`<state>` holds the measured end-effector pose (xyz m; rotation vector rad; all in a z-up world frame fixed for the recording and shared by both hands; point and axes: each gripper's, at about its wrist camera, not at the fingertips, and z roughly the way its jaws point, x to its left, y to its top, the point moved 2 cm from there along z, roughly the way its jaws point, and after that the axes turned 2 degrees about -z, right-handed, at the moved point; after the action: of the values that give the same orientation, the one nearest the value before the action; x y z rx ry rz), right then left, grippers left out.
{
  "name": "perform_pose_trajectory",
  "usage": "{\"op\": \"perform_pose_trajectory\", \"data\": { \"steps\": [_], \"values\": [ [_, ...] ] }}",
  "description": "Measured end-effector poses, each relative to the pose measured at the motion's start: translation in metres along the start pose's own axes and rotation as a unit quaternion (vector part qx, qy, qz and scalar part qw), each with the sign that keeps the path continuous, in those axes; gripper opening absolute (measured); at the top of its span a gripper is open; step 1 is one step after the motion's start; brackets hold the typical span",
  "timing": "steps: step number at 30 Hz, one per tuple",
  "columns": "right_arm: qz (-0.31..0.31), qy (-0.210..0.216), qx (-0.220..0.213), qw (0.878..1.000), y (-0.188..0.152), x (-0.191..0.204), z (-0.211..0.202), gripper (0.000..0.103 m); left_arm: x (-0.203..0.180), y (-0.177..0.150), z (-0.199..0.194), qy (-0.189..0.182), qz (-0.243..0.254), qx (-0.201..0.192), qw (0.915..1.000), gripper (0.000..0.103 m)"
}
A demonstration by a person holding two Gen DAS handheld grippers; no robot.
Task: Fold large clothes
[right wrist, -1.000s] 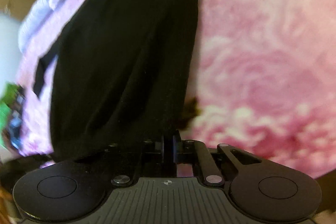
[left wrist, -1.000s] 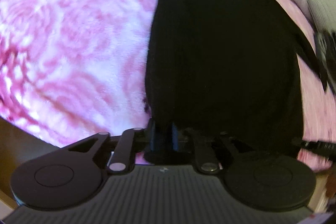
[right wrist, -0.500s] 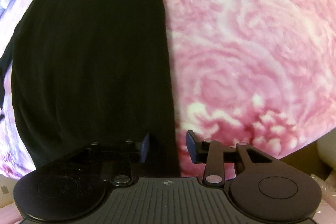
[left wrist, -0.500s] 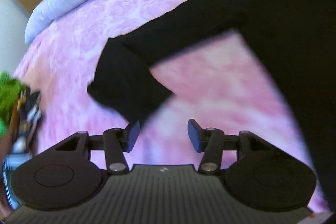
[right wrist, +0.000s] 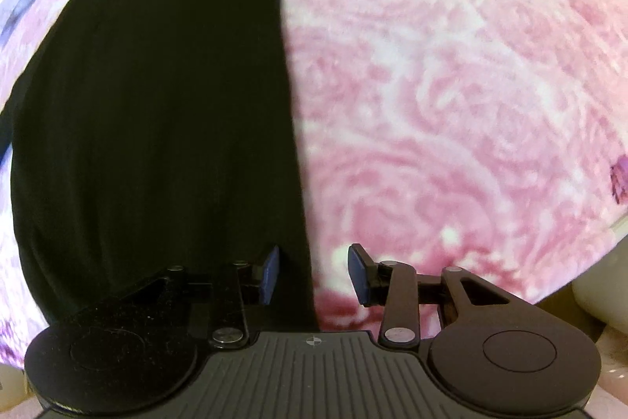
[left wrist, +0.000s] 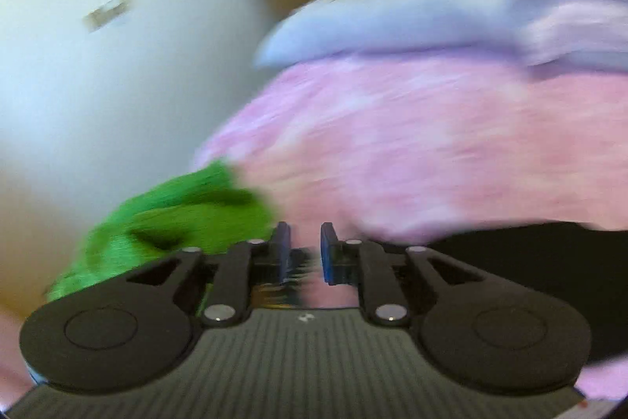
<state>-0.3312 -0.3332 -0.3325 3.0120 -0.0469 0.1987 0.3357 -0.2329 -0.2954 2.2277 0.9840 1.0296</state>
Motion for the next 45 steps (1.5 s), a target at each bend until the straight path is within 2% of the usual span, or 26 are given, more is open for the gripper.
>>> {"op": "perform_pose_trajectory", "data": {
  "steps": [2, 5, 6, 7, 8, 10, 13, 15, 17, 19, 20, 22, 24, 26, 29, 32, 33, 34, 35, 36, 37, 39, 40, 42, 43, 45],
  "values": [
    [0.014, 0.005, -0.006, 1.0, 0.004, -0.007, 0.0, 0.037, 0.012, -0.006, 0.01, 0.014, -0.013, 0.035, 0.9992, 0.027],
    [0.043, -0.001, -0.027, 0.999, 0.012, -0.046, -0.006, 0.038, 0.012, -0.018, -0.007, 0.013, -0.053, 0.042, 0.9976, 0.031],
    [0.054, -0.004, -0.033, 0.998, 0.015, -0.055, -0.007, 0.039, 0.003, -0.02, -0.013, -0.004, -0.066, 0.049, 0.9966, 0.032],
    [0.066, -0.006, -0.041, 0.997, 0.019, -0.091, -0.015, 0.039, -0.009, -0.027, -0.025, -0.029, -0.076, 0.057, 0.995, 0.032],
    [0.081, -0.006, -0.051, 0.995, 0.023, -0.109, -0.014, 0.039, -0.021, -0.035, -0.036, -0.051, -0.079, 0.065, 0.9935, 0.032],
    [0.113, -0.006, -0.079, 0.99, 0.038, -0.144, -0.02, 0.039, -0.055, -0.057, -0.067, -0.113, -0.08, 0.086, 0.9866, 0.032],
    [0.162, 0.016, -0.136, 0.977, 0.061, -0.202, -0.031, 0.039, -0.108, -0.097, -0.12, -0.206, -0.089, 0.13, 0.9657, 0.032],
    [0.19, 0.031, -0.175, 0.965, 0.078, -0.235, -0.034, 0.039, -0.138, -0.116, -0.152, -0.252, -0.099, 0.144, 0.9519, 0.032],
    [0.206, 0.05, -0.212, 0.954, 0.1, -0.268, -0.036, 0.039, -0.166, -0.127, -0.18, -0.281, -0.108, 0.152, 0.9414, 0.032],
    [0.198, 0.057, -0.237, 0.95, 0.122, -0.291, -0.035, 0.039, -0.192, -0.132, -0.197, -0.292, -0.106, 0.162, 0.9365, 0.032],
    [0.173, 0.046, -0.245, 0.953, 0.135, -0.298, -0.039, 0.039, -0.202, -0.133, -0.205, -0.293, -0.104, 0.162, 0.9366, 0.032],
    [0.075, -0.016, -0.256, 0.964, 0.168, -0.301, -0.032, 0.039, -0.219, -0.134, -0.219, -0.289, -0.094, 0.159, 0.9392, 0.032],
    [-0.048, -0.086, -0.266, 0.959, 0.194, -0.296, -0.021, 0.039, -0.231, -0.135, -0.231, -0.283, -0.089, 0.16, 0.9414, 0.032],
    [-0.153, -0.14, -0.27, 0.94, 0.212, -0.287, 0.0, 0.039, -0.243, -0.137, -0.242, -0.277, -0.086, 0.161, 0.9433, 0.032],
    [-0.303, -0.208, -0.27, 0.89, 0.237, -0.276, 0.037, 0.039, -0.259, -0.144, -0.253, -0.272, -0.079, 0.164, 0.9451, 0.032],
    [-0.387, -0.225, -0.241, 0.861, 0.255, -0.281, 0.073, 0.039, -0.273, -0.149, -0.261, -0.266, -0.071, 0.168, 0.9465, 0.032],
    [-0.413, -0.223, -0.241, 0.85, 0.256, -0.282, 0.079, 0.035, -0.277, -0.151, -0.262, -0.264, -0.07, 0.171, 0.9467, 0.032],
    [-0.432, -0.214, -0.241, 0.842, 0.256, -0.282, 0.081, 0.023, -0.281, -0.153, -0.264, -0.261, -0.07, 0.173, 0.947, 0.032],
    [-0.449, -0.199, -0.229, 0.841, 0.256, -0.282, 0.083, 0.0, -0.284, -0.154, -0.266, -0.259, -0.069, 0.175, 0.9474, 0.032],
    [-0.459, -0.201, -0.224, 0.836, 0.255, -0.281, 0.081, 0.0, -0.285, -0.153, -0.268, -0.257, -0.068, 0.176, 0.948, 0.032],
    [-0.463, -0.182, -0.216, 0.84, 0.254, -0.281, 0.072, 0.0, -0.286, -0.152, -0.269, -0.256, -0.067, 0.174, 0.9485, 0.032],
    [-0.426, -0.116, -0.221, 0.87, 0.254, -0.285, 0.038, 0.0, -0.286, -0.149, -0.274, -0.254, -0.064, 0.167, 0.9505, 0.032],
    [-0.394, -0.071, -0.222, 0.889, 0.256, -0.289, 0.016, 0.0, -0.285, -0.147, -0.276, -0.252, -0.063, 0.164, 0.9519, 0.032],
    [-0.293, 0.045, -0.23, 0.927, 0.267, -0.31, -0.034, 0.0, -0.282, -0.144, -0.278, -0.249, -0.066, 0.163, 0.9524, 0.032],
    [-0.238, 0.094, -0.237, 0.937, 0.275, -0.322, -0.057, 0.0, -0.281, -0.142, -0.28, -0.247, -0.07, 0.163, 0.9525, 0.032],
    [-0.132, 0.163, -0.251, 0.945, 0.292, -0.352, -0.094, 0.0, -0.281, -0.141, -0.281, -0.245, -0.074, 0.162, 0.9531, 0.032]
  ]
}}
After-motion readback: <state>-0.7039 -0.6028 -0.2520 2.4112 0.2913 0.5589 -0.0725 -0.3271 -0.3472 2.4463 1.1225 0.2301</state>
